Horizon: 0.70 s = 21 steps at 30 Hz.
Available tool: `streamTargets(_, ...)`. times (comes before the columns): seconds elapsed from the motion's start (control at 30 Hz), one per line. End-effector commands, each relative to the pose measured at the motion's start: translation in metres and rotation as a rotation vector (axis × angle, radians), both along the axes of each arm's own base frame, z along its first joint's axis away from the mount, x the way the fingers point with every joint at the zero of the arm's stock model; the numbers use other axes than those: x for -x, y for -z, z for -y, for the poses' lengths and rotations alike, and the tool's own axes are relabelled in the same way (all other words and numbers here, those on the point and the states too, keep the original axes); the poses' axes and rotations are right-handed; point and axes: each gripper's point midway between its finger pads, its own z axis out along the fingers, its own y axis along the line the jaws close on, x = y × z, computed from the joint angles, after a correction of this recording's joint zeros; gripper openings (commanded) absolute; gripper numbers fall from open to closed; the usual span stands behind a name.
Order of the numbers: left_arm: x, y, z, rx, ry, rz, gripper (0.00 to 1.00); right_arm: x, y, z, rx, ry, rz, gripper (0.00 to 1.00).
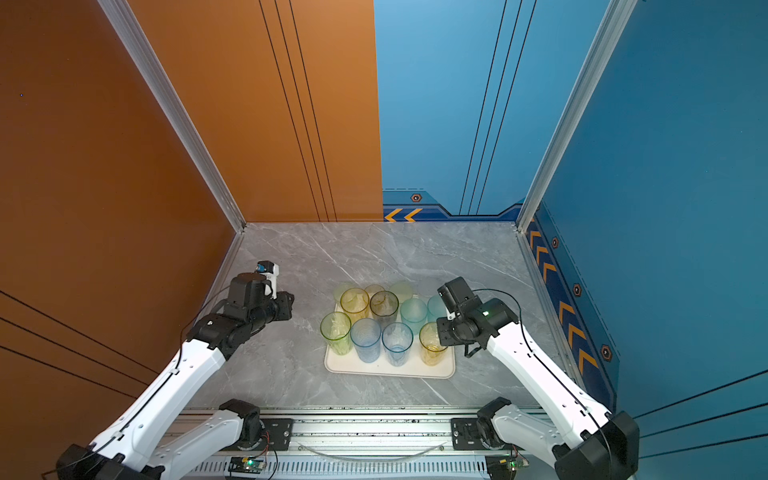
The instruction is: Place the glasses into the tray
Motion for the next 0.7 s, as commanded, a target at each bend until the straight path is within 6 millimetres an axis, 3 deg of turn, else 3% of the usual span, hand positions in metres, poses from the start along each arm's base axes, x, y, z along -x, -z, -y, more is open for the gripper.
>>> streamTargets(0.0, -0.004, -0.004, 0.000, 0.001, 0.002, 0.010, 0.30, -0.008, -0.022, 0.003, -0.035, 0.039, 0.081, 0.34)
streamTargets(0.23, -0.006, 0.001, 0.001, -0.006, 0.004, 0.002, 0.31, -0.018, -0.049, 0.017, -0.035, 0.093, 0.188, 0.39)
streamTargets(0.67, -0.014, -0.004, 0.003, -0.002, 0.022, 0.111, 0.31, -0.042, -0.079, 0.037, -0.056, 0.206, 0.374, 0.52)
